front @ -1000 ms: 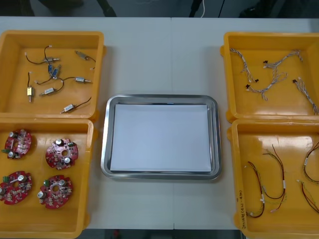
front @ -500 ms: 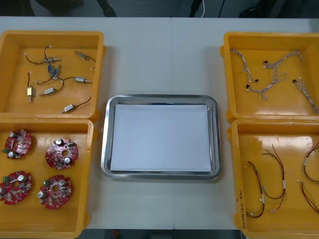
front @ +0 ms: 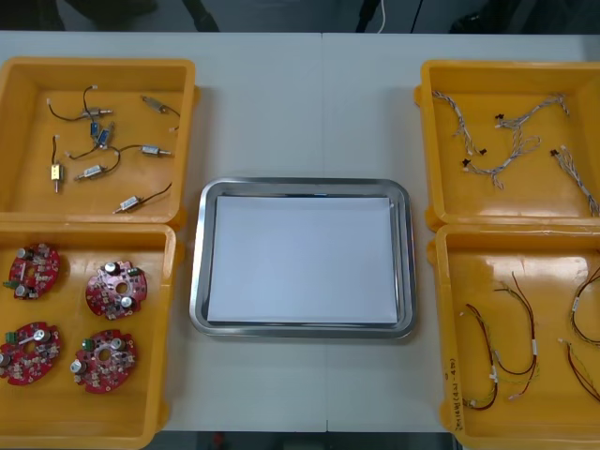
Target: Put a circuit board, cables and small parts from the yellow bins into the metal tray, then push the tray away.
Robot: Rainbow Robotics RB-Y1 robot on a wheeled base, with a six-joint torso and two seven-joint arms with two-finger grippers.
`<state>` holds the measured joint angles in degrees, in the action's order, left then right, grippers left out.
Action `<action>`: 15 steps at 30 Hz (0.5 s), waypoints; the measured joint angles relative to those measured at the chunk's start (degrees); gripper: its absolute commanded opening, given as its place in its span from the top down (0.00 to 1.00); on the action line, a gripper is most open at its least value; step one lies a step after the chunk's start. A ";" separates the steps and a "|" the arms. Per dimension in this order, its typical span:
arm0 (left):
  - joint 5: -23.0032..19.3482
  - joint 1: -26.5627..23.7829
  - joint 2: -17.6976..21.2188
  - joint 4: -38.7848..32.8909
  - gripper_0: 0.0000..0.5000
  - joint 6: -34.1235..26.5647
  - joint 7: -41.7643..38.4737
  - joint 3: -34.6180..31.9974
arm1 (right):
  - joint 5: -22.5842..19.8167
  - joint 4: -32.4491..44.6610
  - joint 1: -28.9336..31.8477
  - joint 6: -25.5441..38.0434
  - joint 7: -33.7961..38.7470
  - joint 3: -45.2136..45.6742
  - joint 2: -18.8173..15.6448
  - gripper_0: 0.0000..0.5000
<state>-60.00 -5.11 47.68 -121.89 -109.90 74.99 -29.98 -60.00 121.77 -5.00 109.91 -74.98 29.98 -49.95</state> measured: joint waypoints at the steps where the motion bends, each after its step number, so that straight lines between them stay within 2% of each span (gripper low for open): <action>1: 0.00 0.00 0.00 0.00 0.00 0.00 0.00 0.00 | 0.00 0.00 0.00 0.00 0.00 0.00 0.00 0.00; 15: 0.00 0.00 0.00 0.00 0.00 0.00 0.00 0.00 | 0.00 0.00 0.00 0.00 0.00 0.00 0.00 0.00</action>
<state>-60.00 -5.11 47.68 -121.89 -109.90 74.99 -29.98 -60.00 121.77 -5.00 109.91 -74.98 29.98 -49.95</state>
